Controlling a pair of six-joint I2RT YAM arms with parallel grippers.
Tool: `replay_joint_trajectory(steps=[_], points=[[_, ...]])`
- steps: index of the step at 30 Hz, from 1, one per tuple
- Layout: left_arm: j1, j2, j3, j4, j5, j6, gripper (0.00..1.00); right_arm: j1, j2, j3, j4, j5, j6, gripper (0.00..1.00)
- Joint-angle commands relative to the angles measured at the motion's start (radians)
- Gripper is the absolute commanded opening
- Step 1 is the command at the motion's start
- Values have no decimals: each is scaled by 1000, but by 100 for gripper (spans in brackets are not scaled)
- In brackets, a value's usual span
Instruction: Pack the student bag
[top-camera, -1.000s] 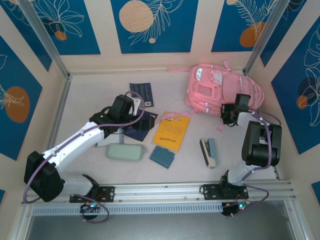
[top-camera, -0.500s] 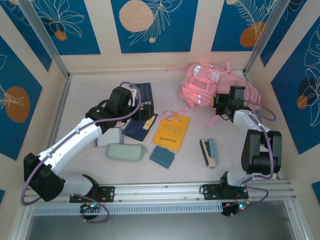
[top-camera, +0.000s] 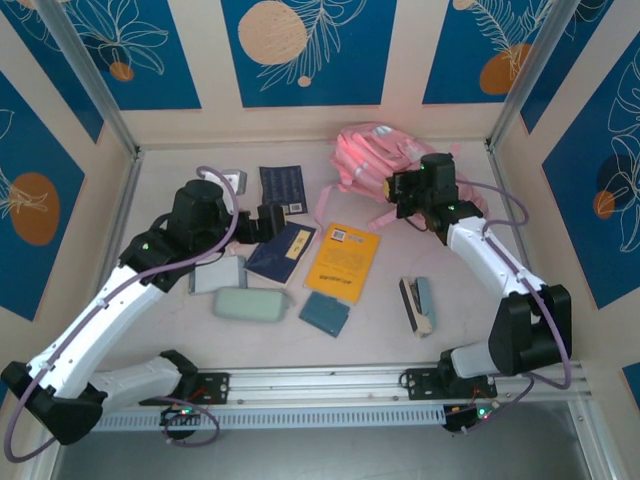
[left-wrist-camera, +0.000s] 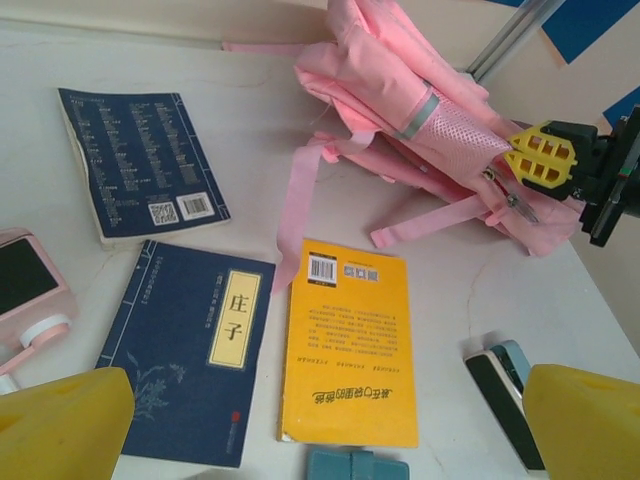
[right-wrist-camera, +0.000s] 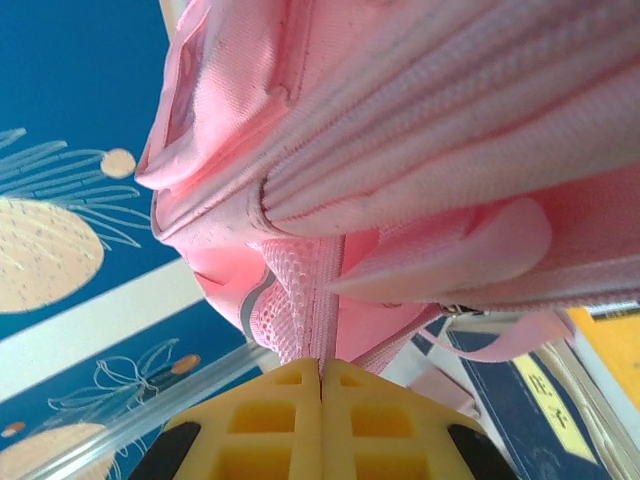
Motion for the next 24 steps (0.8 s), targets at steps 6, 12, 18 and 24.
replay_joint_trajectory(steps=[6,12,18,24], points=[[9,-46,-53,-56,8,-29,100,194,-159,-124,-66,87,4,0],[10,10,-90,5,59,-86,100,229,-197,-313,72,54,-125,0],[11,216,-7,58,124,-183,100,179,-187,-455,326,-91,-199,0],[10,444,128,124,230,-260,97,167,-197,-437,342,-168,-327,0]])
